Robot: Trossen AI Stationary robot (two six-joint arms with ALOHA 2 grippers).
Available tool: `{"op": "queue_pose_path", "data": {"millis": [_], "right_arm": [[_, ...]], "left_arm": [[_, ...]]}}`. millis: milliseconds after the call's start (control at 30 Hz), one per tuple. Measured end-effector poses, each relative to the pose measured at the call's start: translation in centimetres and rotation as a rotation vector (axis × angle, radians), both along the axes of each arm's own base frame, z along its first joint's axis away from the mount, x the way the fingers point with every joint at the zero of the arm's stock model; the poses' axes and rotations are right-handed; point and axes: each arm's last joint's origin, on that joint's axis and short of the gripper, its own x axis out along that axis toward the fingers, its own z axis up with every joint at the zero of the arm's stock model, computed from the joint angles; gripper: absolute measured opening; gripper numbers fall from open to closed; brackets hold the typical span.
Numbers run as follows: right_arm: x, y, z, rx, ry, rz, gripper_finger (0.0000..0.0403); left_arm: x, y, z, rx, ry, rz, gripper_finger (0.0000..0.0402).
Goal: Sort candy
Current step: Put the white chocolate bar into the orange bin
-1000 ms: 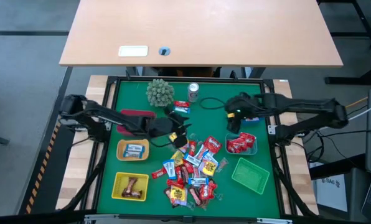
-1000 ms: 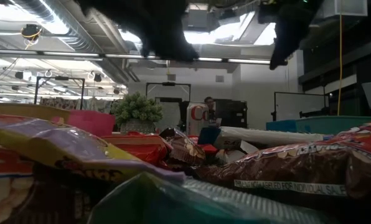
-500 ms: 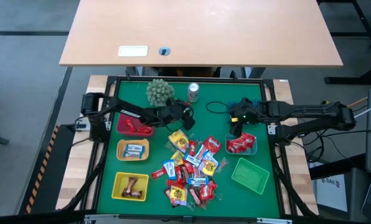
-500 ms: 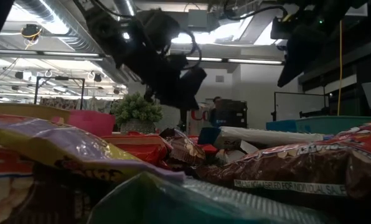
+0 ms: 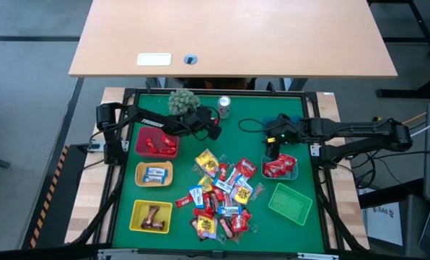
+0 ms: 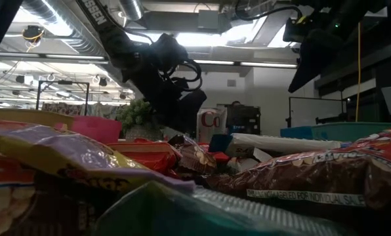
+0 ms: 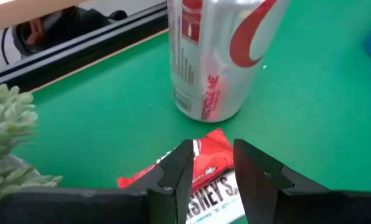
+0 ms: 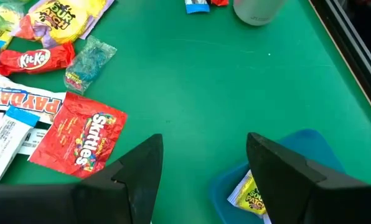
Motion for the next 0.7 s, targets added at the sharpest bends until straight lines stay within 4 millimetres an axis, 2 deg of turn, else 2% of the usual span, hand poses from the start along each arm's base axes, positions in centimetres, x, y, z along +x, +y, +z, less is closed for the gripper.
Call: {"op": "queue_pose_path", "data": {"millis": [367,700], "right_arm": [[0.0,0.0,0.0,-0.001,0.0,0.001,0.0231],[0.1,0.0,0.1,-0.001,-0.016,0.001,0.0231]], "left_arm": [[-0.1,-0.1,-0.3,-0.024,0.019,-0.018,0.0101],[0.2,-0.1,-3.4,-0.102,0.047,0.004,0.0101]]}}
